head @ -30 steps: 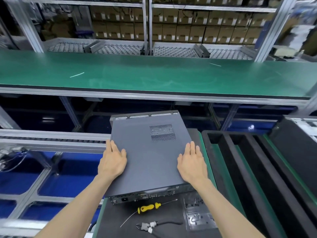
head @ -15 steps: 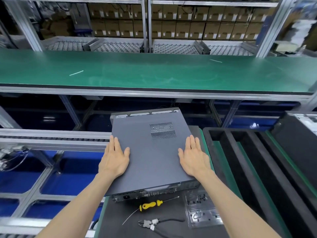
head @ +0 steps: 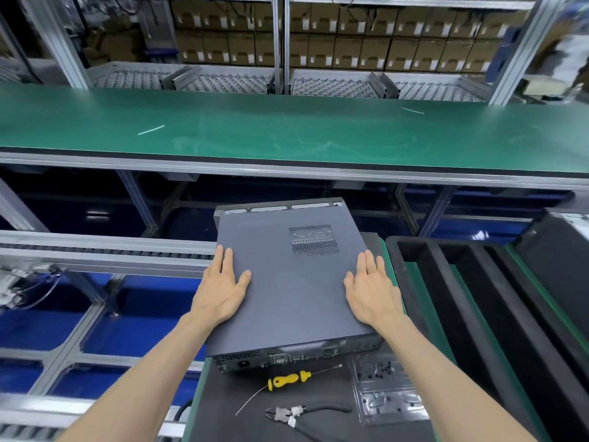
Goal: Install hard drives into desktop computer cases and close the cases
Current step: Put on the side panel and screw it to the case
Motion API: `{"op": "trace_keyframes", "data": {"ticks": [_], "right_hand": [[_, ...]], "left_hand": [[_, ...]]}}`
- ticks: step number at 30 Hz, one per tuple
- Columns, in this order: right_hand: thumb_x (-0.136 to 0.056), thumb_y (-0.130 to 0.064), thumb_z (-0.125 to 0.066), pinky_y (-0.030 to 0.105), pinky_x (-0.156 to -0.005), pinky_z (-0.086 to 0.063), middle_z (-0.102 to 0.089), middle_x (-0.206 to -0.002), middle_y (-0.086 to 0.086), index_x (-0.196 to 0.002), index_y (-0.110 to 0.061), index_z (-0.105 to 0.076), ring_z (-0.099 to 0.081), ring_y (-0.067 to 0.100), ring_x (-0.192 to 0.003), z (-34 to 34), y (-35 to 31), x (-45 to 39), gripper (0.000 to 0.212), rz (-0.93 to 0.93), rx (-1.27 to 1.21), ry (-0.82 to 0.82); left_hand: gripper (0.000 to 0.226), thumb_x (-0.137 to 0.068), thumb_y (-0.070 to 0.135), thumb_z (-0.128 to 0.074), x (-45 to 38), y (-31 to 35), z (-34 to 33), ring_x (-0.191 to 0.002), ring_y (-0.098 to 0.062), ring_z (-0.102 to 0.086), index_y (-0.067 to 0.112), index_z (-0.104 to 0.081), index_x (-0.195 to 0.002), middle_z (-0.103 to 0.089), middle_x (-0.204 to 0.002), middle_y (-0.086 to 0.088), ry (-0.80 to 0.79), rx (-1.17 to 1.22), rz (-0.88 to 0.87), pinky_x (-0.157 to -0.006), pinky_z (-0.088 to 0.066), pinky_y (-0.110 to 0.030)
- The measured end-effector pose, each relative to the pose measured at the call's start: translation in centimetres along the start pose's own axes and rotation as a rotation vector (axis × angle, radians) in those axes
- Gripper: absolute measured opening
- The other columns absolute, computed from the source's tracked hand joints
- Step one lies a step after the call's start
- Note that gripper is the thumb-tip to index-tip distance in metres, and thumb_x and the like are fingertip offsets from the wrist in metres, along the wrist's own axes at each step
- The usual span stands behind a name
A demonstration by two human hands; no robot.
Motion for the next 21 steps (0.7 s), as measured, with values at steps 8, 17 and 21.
{"op": "trace_keyframes", "data": {"ticks": [8, 17, 21], "right_hand": [[-0.105, -0.043, -0.017, 0.046, -0.110, -0.040, 0.004, -0.169, 0.001, -0.160, -0.010, -0.002, 0.006, 0.019, -0.155, -0.9, 0.0, -1.0, 0.066, 0.034, 0.001, 0.035], [-0.095, -0.068, 0.002, 0.050, -0.123, 0.007, 0.012, -0.167, -0.003, -0.161, -0.024, 0.004, 0.016, 0.021, -0.153, -2.0, -4.8, 4.0, 0.080, 0.466, 0.130, 0.016], [-0.098, -0.063, -0.002, 0.050, -0.124, 0.000, 0.000, -0.168, 0.000, -0.161, -0.025, -0.003, 0.006, 0.022, -0.155, -1.6, -5.9, 3.8, 0.074, 0.455, 0.122, 0.069]], "left_hand": [[0.071, -0.105, 0.050, -0.029, -1.1, 0.3, -0.4, -0.149, -0.034, -0.019, 0.017, -0.003, -0.161, 0.007, -0.169, 0.001, -0.002, -0.049, 0.008, -0.119, -0.026, -0.048], [0.071, -0.104, 0.056, -0.029, -0.9, 0.0, -0.2, -0.136, -0.036, -0.044, 0.024, -0.002, -0.161, 0.015, -0.168, -0.002, 0.003, -0.044, 0.053, -0.108, -0.036, -0.050], [0.070, -0.103, 0.058, -0.026, -0.9, 0.2, -0.3, -0.132, -0.037, -0.048, 0.028, -0.001, -0.161, 0.017, -0.168, -0.004, 0.000, -0.079, 0.042, -0.108, -0.035, -0.049]]}}
Point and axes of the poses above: each hand's wrist, its own x-axis away from the middle knuckle, its own z-axis out of the back of the hand, y = z × x, the point moved 9 cm from there along -x, towards the middle knuckle
